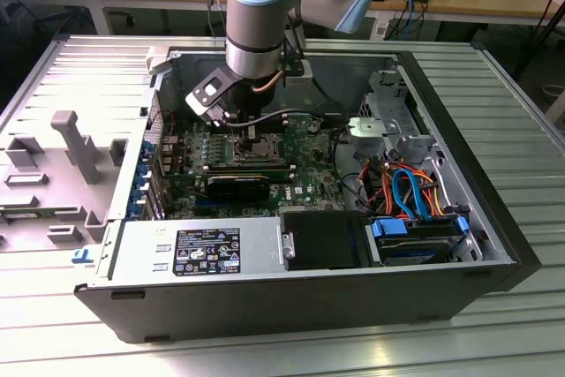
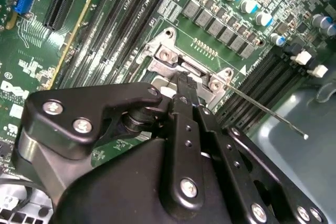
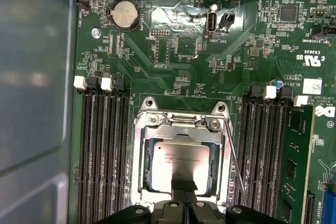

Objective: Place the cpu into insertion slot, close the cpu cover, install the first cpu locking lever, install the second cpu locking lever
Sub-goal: 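Close the cpu cover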

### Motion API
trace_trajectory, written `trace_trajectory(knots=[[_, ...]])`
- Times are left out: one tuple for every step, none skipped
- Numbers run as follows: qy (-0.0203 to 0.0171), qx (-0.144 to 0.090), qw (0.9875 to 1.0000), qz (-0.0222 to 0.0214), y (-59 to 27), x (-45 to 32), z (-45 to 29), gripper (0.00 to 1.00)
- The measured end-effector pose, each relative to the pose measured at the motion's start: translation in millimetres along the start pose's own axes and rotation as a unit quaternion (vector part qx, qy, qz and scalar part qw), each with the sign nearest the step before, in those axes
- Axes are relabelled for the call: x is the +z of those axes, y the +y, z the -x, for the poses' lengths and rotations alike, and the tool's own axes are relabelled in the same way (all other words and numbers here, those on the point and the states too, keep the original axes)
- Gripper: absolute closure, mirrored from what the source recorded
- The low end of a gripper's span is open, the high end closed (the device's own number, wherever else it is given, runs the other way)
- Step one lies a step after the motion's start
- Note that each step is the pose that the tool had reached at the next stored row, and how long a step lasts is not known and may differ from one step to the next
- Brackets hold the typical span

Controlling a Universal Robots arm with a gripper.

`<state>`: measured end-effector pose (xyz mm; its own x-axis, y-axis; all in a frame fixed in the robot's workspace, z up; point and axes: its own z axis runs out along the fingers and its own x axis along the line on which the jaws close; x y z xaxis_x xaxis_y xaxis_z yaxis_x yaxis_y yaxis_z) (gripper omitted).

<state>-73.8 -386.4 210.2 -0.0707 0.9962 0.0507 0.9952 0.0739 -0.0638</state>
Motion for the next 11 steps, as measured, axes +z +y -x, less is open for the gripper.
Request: trace_trajectory(knots=[[-0.0004,0.0,1.0,-0.0003,-0.2,-2.4,0.0,0.89],[-0.0004,0.0,1.0,-0.0003,0.7,-4.3,0.0,0.89],[-0.0002,0.0,1.0,-0.0007,3.1,-5.2,0.1,0.89],[-0.0002,0.0,1.0,-0.0011,4.9,-5.9,0.2,0.89],[-0.0001,0.0,1.0,-0.0016,7.3,-6.7,0.4,0.89],[0.0,0.0,1.0,-0.0021,9.0,-7.4,0.5,0.89],[0.0,0.0,1.0,-0.0023,10.4,-9.3,0.6,0.89],[0.0002,0.0,1.0,-0.0023,10.4,-13.0,0.4,0.89],[0.0001,0.0,1.0,-0.0023,10.3,-15.5,0.2,0.89],[0.0002,0.0,1.0,-0.0023,10.2,-17.8,0.1,0.89],[0.0002,0.0,1.0,-0.0023,10.0,-20.7,0.0,0.89]])
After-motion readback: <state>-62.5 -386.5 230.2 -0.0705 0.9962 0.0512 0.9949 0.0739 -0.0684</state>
